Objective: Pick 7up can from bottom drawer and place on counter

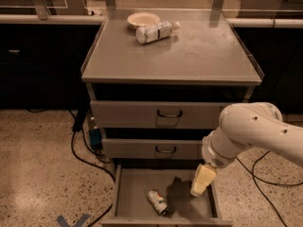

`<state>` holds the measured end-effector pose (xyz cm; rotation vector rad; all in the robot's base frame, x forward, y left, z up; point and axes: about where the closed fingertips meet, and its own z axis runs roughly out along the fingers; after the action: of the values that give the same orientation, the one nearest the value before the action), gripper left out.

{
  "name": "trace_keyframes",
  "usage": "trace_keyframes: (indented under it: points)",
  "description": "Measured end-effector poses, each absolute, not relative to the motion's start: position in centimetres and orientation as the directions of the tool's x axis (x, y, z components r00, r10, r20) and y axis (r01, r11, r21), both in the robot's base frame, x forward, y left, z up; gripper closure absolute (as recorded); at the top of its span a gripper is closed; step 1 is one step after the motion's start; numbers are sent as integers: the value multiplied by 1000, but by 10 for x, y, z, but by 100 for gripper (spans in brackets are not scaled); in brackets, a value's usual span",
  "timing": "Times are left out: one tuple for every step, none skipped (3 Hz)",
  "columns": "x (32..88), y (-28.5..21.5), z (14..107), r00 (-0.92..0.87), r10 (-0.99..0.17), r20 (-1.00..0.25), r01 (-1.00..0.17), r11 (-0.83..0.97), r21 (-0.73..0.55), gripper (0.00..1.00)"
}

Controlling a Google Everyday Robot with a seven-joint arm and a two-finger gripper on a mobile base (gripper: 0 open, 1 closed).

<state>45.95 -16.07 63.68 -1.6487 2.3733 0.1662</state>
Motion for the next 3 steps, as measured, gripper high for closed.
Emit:
trace_keyframes:
  points:
    - [460, -161, 637, -330, -906, -265, -934, 354, -46, 0]
    - [462, -157, 627, -318, -906, -278, -938, 343, -43, 0]
    - [465, -155, 603, -310, -908, -282, -942, 333, -36, 0]
